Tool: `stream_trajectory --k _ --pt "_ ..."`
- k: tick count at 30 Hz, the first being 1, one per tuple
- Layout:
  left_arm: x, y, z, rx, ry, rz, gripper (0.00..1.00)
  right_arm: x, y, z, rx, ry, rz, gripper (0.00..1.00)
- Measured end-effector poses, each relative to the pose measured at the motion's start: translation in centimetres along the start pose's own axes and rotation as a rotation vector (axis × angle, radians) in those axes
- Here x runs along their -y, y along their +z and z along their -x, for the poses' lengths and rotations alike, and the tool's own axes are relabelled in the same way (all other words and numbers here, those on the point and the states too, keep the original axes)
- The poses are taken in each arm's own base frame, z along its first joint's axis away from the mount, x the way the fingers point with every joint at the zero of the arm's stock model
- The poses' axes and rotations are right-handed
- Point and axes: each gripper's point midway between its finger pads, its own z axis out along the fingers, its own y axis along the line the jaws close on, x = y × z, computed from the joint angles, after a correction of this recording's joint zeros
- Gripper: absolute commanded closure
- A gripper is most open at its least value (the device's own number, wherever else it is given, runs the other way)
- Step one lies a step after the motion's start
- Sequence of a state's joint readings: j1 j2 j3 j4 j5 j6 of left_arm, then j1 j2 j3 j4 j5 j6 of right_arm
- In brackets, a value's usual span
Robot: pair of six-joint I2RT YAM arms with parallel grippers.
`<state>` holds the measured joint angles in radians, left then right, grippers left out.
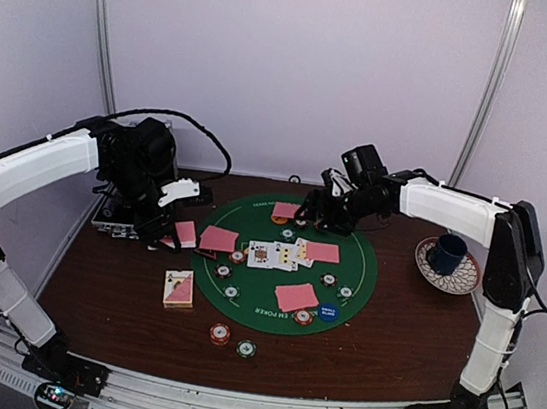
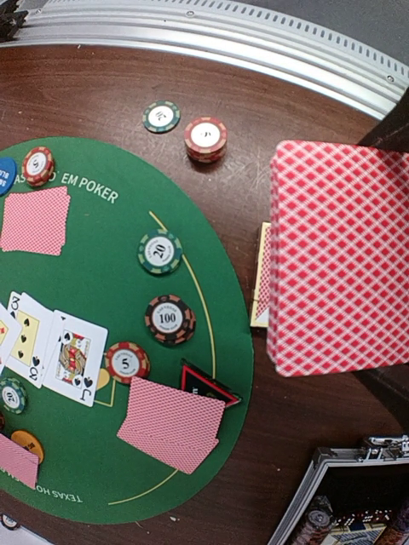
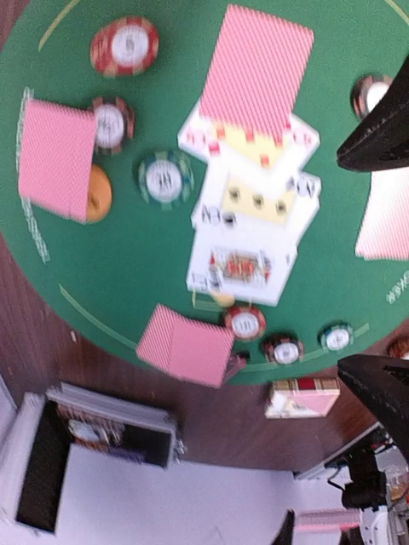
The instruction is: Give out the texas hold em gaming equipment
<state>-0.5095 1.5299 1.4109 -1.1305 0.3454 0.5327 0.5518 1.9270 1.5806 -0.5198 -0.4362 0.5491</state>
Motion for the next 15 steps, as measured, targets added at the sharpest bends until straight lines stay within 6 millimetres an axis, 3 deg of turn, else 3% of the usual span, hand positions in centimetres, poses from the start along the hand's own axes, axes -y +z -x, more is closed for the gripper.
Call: stream_trajectory --k 4,6,15 --pt "0.0 0.0 0.0 0.0 0.0 0.0 1.0 -7.2 0.7 -3.0 -0.03 -0.048 0.131 0.16" --pt "0.0 0.0 0.0 0.0 0.0 0.001 1.0 -9.7 0.9 -4.5 -0.062 -0.042 0.187 0.15" --pt "0.0 0.0 0.0 0.001 0.0 0.0 1.0 -16.5 1.1 -7.4 -0.136 0.035 0.397 0.12"
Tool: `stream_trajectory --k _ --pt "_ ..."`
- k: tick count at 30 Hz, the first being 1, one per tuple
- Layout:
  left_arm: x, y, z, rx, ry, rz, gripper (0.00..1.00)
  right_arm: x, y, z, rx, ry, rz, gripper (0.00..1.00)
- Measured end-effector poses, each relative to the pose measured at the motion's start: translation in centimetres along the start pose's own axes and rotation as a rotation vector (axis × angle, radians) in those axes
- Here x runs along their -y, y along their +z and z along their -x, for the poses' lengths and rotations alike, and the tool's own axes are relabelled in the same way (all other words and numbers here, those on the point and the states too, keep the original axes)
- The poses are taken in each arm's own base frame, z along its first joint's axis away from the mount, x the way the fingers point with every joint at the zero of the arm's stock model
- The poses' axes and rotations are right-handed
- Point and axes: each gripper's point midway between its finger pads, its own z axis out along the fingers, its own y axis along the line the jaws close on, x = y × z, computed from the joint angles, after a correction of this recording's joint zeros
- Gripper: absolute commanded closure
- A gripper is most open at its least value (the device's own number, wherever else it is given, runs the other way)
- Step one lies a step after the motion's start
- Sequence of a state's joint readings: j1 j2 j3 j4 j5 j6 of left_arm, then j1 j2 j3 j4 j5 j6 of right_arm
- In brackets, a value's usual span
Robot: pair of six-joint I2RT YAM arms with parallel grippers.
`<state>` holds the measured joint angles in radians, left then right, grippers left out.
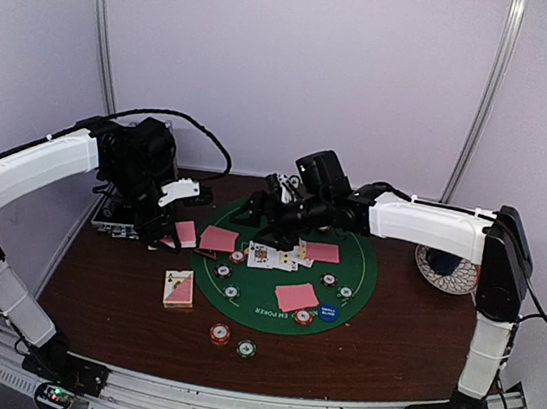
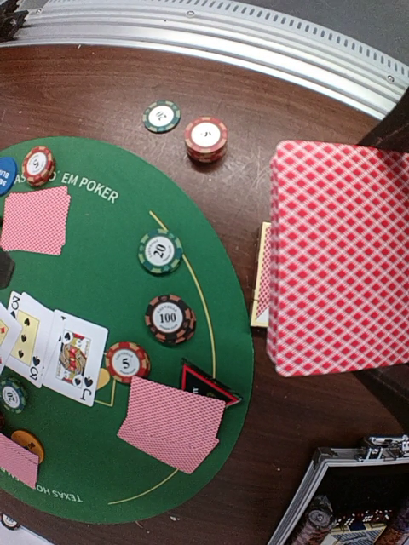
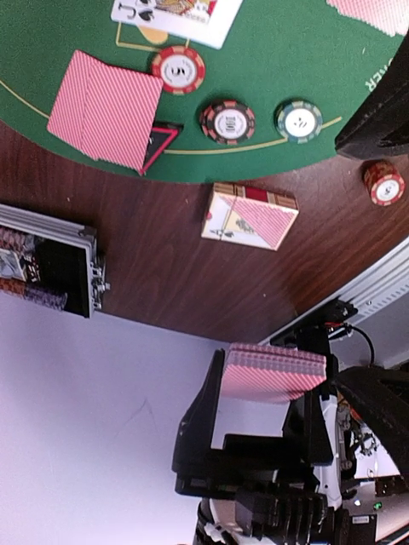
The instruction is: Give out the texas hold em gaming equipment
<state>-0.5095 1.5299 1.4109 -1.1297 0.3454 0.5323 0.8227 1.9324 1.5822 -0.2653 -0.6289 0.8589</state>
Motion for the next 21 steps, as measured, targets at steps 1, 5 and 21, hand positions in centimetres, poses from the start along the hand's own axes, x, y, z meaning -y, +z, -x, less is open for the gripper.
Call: stream_trajectory --k 1,5,21 --pt "0.0 0.0 0.0 0.0 0.0 0.0 1.0 -0.4 0.2 -0.2 -0.004 0.011 0.021 0.12" --pt "0.0 0.0 0.0 0.001 0.0 0.0 1.0 -1.6 1.5 -1.0 -0.033 0.057 0.094 0.12" --pt "0.1 0.0 0.1 0.006 0.0 -0.007 1.0 -3.9 6.6 -3.4 -0.152 0.172 0.275 0.12"
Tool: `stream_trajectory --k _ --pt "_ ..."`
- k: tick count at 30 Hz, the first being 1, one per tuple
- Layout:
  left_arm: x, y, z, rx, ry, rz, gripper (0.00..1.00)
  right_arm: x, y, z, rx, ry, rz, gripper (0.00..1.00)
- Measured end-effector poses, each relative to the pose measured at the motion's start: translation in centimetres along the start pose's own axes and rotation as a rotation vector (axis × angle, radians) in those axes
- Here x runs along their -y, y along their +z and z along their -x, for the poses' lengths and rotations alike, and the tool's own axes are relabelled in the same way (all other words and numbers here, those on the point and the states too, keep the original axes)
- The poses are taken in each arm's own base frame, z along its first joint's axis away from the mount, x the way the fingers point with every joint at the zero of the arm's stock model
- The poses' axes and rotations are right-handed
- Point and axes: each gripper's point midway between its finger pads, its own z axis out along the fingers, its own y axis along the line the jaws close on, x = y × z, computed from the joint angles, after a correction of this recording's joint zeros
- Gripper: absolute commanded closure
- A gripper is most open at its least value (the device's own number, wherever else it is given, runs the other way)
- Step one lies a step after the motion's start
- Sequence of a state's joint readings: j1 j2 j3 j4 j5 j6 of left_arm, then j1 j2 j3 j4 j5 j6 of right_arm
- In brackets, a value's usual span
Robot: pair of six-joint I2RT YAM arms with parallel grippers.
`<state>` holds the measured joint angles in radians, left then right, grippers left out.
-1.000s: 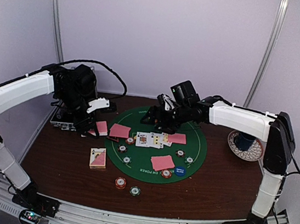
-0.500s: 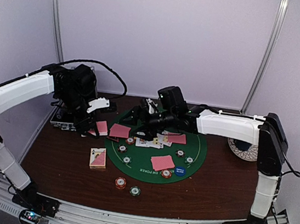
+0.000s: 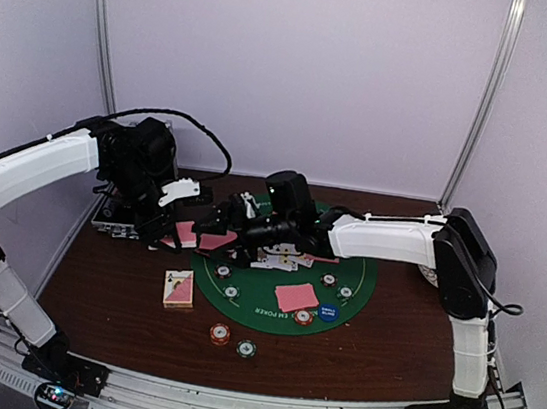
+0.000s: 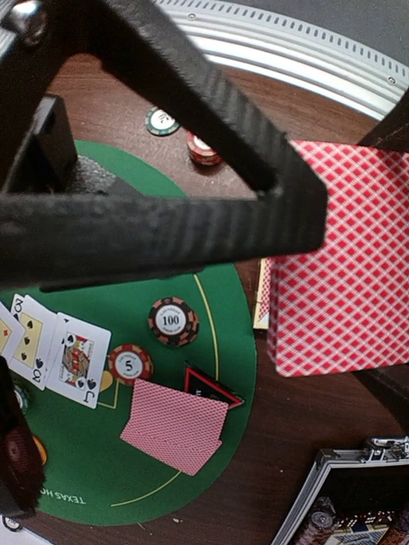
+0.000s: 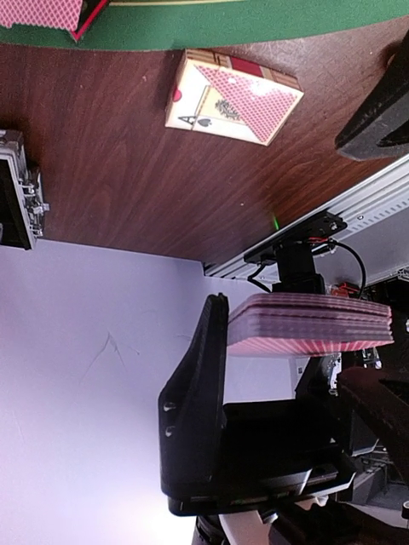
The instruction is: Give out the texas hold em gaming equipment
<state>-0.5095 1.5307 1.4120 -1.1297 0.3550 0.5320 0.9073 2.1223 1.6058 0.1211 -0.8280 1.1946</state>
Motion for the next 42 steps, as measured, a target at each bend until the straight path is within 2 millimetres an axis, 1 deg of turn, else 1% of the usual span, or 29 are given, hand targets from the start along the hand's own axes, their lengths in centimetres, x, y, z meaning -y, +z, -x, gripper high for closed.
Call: stream_trajectory --k 8,16,18,22,26,33,42 --pt "0.0 0.0 0.1 0.003 0.0 -0.004 1.0 -2.1 2.2 0.3 -0.025 0.006 0.088 0.13" --pt "0.0 0.0 0.1 0.003 0.0 -0.003 1.0 -1.8 4.0 0.1 -0.055 0.037 0.117 0.17" --pt "0.0 0.0 0.1 0.003 0.0 -0.004 1.0 -1.5 4.2 -0.1 -0.065 0.045 0.114 0.2" --pt "0.0 0.0 0.1 0.003 0.0 -0.003 1.0 -1.5 4.1 -0.3 -0.077 0.045 0.121 0.27" --pt "0.1 0.1 -0.1 -0.003 -0.002 -0.006 1.0 -0.3 3.9 -0.3 -0.079 0.056 0.114 0.36" --pt "0.1 0.2 -0.1 -0.003 -0.002 -0.006 1.0 -0.6 2.0 0.1 -0.061 0.046 0.123 0.5" --pt "0.0 0.2 0.0 -0.001 -0.001 -0.004 1.0 -1.4 1.6 0.4 -0.06 0.059 0.15 0.67"
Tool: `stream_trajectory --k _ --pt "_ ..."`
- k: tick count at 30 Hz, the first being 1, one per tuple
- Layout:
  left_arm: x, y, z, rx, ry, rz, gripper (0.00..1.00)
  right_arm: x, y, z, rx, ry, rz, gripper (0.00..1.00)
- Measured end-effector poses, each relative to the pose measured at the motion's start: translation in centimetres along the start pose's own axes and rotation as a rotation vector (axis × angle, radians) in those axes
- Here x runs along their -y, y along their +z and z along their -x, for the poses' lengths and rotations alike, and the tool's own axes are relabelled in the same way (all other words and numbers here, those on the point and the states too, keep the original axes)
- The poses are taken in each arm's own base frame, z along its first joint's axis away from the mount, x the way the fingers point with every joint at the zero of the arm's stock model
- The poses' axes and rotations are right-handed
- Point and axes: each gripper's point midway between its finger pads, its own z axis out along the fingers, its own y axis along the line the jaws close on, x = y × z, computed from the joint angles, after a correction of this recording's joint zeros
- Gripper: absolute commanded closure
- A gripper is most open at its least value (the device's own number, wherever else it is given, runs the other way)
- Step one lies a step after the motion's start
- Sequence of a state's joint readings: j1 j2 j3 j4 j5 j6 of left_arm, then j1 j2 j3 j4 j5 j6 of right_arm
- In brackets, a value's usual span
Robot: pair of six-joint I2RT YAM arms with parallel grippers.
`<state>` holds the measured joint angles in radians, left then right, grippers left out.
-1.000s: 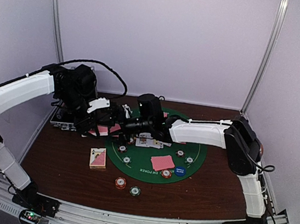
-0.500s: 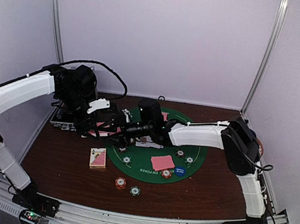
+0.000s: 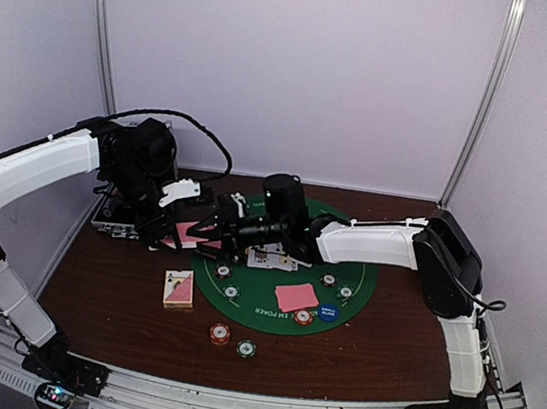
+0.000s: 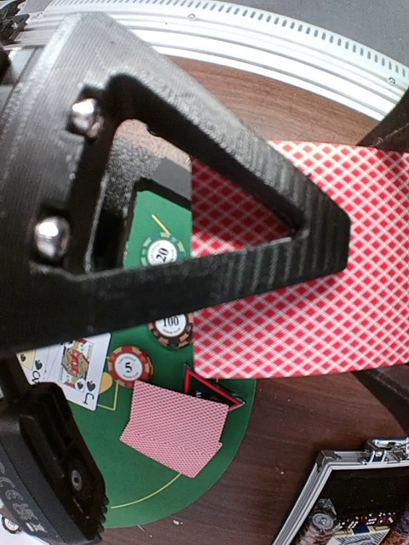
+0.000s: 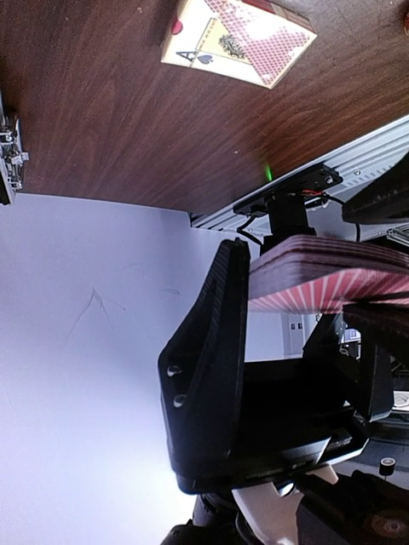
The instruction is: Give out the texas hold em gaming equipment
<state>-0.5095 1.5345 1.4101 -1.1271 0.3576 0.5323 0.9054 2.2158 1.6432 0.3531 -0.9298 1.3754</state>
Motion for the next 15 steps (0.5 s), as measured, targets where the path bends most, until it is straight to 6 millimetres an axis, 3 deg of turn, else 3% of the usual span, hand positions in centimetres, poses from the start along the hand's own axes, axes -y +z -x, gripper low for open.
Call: stream_trajectory --k 10,15 --pt "-0.01 0.0 -0.01 0.0 0.0 0.001 1.0 -0.69 -0.21 -0.01 -0.008 0.023 0.022 0.79" --pt "-0.01 0.0 0.0 0.0 0.001 0.001 1.0 -0.52 -0.5 -0.1 -0.007 0.03 0.018 0.8"
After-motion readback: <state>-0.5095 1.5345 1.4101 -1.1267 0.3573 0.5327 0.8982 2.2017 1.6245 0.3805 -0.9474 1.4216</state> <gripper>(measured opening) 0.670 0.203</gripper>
